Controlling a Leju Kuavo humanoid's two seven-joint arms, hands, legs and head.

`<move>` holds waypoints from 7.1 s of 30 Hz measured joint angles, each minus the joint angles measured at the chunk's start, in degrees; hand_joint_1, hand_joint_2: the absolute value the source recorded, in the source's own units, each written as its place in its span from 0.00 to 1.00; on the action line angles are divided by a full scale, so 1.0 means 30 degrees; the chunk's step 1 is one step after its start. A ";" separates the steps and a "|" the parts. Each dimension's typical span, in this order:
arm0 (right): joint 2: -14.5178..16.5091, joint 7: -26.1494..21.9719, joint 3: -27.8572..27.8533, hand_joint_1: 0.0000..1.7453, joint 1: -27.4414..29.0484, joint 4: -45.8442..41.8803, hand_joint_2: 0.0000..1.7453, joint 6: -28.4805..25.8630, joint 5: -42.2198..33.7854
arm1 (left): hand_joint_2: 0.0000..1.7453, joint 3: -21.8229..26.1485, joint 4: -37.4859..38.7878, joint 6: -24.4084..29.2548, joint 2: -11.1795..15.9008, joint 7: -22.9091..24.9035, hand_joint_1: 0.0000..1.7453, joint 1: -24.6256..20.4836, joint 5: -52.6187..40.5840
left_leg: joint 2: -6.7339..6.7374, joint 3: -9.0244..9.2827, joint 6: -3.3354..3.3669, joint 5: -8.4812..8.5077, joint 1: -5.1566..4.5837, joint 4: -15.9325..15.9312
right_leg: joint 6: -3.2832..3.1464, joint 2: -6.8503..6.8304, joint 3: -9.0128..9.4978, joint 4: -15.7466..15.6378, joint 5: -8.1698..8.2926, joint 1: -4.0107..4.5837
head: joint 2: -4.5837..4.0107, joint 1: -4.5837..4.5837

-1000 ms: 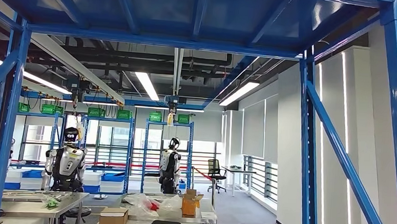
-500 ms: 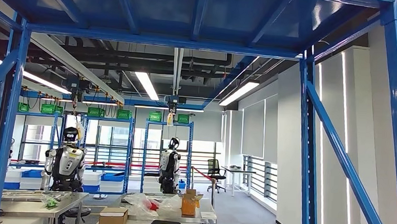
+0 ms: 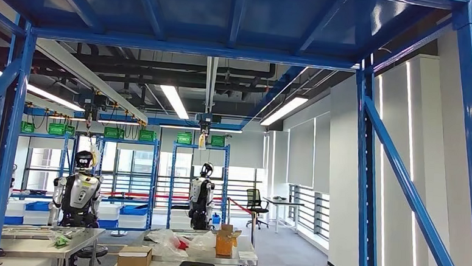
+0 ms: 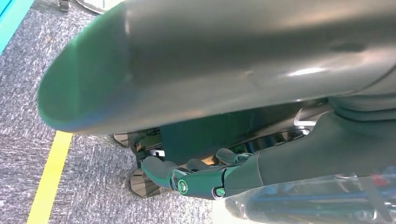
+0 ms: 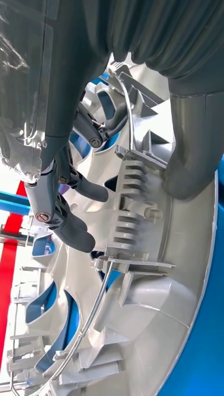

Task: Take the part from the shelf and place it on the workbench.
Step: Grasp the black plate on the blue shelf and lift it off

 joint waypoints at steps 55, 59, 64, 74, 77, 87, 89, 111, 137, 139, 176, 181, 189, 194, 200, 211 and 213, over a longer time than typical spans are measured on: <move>-0.0291 0.0000 0.1370 0.00 -0.0831 0.1222 0.00 0.2033 -0.2445 | 0.00 -0.0007 0.0204 -0.0270 -0.0219 0.0785 0.00 -0.0401 -0.0936 | 0.0001 0.0018 -0.0002 0.0000 0.0003 -0.0004 | -0.0001 0.0004 0.0013 -0.0001 0.0001 0.0005 | 0.0000 0.0005; -0.0282 0.0000 0.1342 0.00 -0.0889 0.1350 0.25 0.2049 -0.2401 | 0.00 -0.0009 0.0220 -0.0264 -0.0219 0.0801 0.00 -0.0394 -0.0962 | 0.0002 0.0026 -0.0001 0.0001 0.0002 -0.0002 | 0.0000 0.0003 0.0026 -0.0002 0.0002 0.0005 | 0.0000 0.0002; -0.0282 0.0000 0.1311 0.00 -0.0890 0.1371 1.00 0.1776 -0.2337 | 0.00 -0.0011 0.0222 -0.0260 -0.0218 0.0752 0.00 -0.0385 -0.0962 | 0.0001 0.0032 -0.0001 0.0001 0.0002 -0.0001 | -0.0001 0.0003 0.0031 -0.0002 0.0004 0.0004 | 0.0000 0.0002; -0.0277 0.0000 0.1264 0.00 -0.0724 0.1390 1.00 0.0488 -0.0822 | 0.00 -0.0011 0.0222 -0.0264 -0.0219 0.0448 0.00 -0.0209 -0.0809 | 0.0000 0.0017 -0.0002 0.0001 0.0005 -0.0002 | -0.0003 0.0005 0.0012 -0.0001 0.0003 0.0006 | 0.0000 0.0000; -0.0275 0.0000 0.1144 0.00 -0.0755 0.1199 1.00 0.0484 -0.0428 | 0.00 -0.0015 0.0224 -0.0268 -0.0219 0.0392 0.00 -0.0178 -0.0754 | 0.0001 0.0015 -0.0002 0.0001 0.0007 -0.0004 | -0.0002 -0.0001 0.0013 -0.0001 0.0000 0.0009 | 0.0000 0.0003; -0.0249 0.0000 0.0929 0.00 -0.0892 0.0459 1.00 0.0612 -0.0117 | 0.00 -0.0015 0.0253 -0.0281 -0.0229 0.0284 0.00 -0.0159 -0.0668 | 0.0000 0.0016 -0.0003 0.0003 0.0007 -0.0003 | -0.0004 -0.0001 0.0015 -0.0001 0.0003 0.0008 | 0.0000 0.0004; -0.0246 0.0000 0.0918 0.00 -0.0932 0.0362 1.00 0.0643 -0.0124 | 0.00 -0.0015 0.0282 -0.0288 -0.0237 0.0284 0.00 -0.0163 -0.0668 | 0.0000 0.0016 -0.0004 0.0003 0.0008 -0.0003 | -0.0004 0.0000 0.0013 -0.0001 0.0003 0.0008 | 0.0000 0.0002; -0.0235 0.0000 0.1051 0.00 -0.1277 0.0293 1.00 0.0490 -0.0889 | 0.00 -0.0015 0.0382 -0.0435 -0.0302 0.0375 0.00 -0.0197 -0.0769 | 0.0000 0.0013 -0.0005 0.0003 0.0009 -0.0004 | -0.0004 0.0000 0.0011 -0.0001 0.0002 0.0009 | 0.0000 0.0004; -0.0002 0.0000 0.0124 0.97 -0.1324 0.1100 1.00 0.0355 -0.3233 | 0.00 -0.0015 0.0375 -0.0033 -0.0284 0.1117 0.00 -0.0319 -0.1257 | 0.0003 0.0039 -0.0006 0.0002 0.0009 -0.0003 | -0.0007 0.0015 0.0029 -0.0002 0.0007 0.0012 | 0.0000 0.0000; 0.0048 0.0000 0.0109 1.00 -0.1310 0.1131 1.00 0.0428 -0.3319 | 0.00 -0.0015 0.0375 0.0000 -0.0284 0.1131 0.00 -0.0334 -0.1268 | 0.0008 0.0045 -0.0007 0.0003 0.0009 -0.0003 | -0.0011 0.0030 0.0031 -0.0002 0.0011 0.0012 | 0.0000 0.0000; 0.0244 -0.0617 0.0083 1.00 -0.0582 -0.0052 1.00 -0.4400 -0.4500 | 0.00 -0.0015 0.0353 0.0266 -0.0262 0.0319 0.00 -0.0088 -0.0607 | 0.0050 -0.0033 0.0011 0.0057 0.0014 -0.0021 | 0.0014 0.0030 -0.0026 -0.0039 0.0088 0.0012 | 0.0000 0.0002; 0.0339 -0.3400 0.0412 1.00 0.0093 -0.2812 1.00 -0.7798 -0.6651 | 0.00 -0.0015 0.0359 0.0142 -0.0271 -0.0328 0.00 -0.0013 -0.0397 | 0.0047 -0.0057 0.0006 0.0059 0.0015 -0.0050 | 0.0002 0.0032 -0.0072 -0.0037 0.0084 0.0012 | 0.0000 0.0002; 0.0359 -0.5424 0.0938 1.00 0.0724 -0.7886 1.00 -0.9610 -0.6592 | 0.00 -0.0022 0.0379 0.0124 -0.0383 -0.1204 0.00 0.0008 -0.0674 | 0.0029 -0.0108 -0.0010 0.0072 0.0015 -0.0054 | -0.0011 0.0001 -0.0116 -0.0036 0.0071 0.0015 | 0.0000 0.0002; 0.0332 -0.6387 0.1043 1.00 0.1089 -1.0278 1.00 -1.0400 -0.6800 | 0.00 -0.0060 0.0410 0.0118 -0.0493 -0.1355 0.00 0.0006 -0.0765 | 0.0031 -0.0119 -0.0013 0.0072 0.0013 -0.0054 | -0.0011 0.0004 -0.0129 -0.0037 0.0071 0.0013 | 0.0000 -0.0002; 0.0330 -0.9924 0.1208 1.00 0.1727 -1.2853 1.00 -1.0883 -1.1444 | 0.00 -0.0151 0.0517 0.0303 -0.0510 -0.1519 0.00 -0.0001 -0.0975 | 0.0030 -0.0131 -0.0019 0.0068 0.0013 -0.0055 | -0.0013 0.0009 -0.0153 -0.0037 0.0070 0.0014 | 0.0000 0.0002; 0.0330 -1.5002 0.1801 1.00 0.2622 -1.6929 1.00 -0.9016 -1.8940 | 0.00 -0.0763 0.0860 0.1279 -0.0654 -0.1018 0.00 -0.0071 -0.2095 | 0.0031 -0.0150 -0.0022 0.0069 0.0014 -0.0058 | -0.0015 0.0016 -0.0172 -0.0035 0.0069 0.0015 | 0.0000 -0.0002; 0.0330 -1.5378 0.1936 1.00 0.2674 -1.7475 1.00 -0.8656 -1.9540 | 0.00 -0.0909 0.0936 0.1646 -0.0694 -0.0814 0.00 -0.0108 -0.2409 | 0.0031 -0.0151 -0.0022 0.0069 0.0013 -0.0058 | -0.0014 0.0014 -0.0172 -0.0036 0.0069 0.0014 | 0.0000 -0.0004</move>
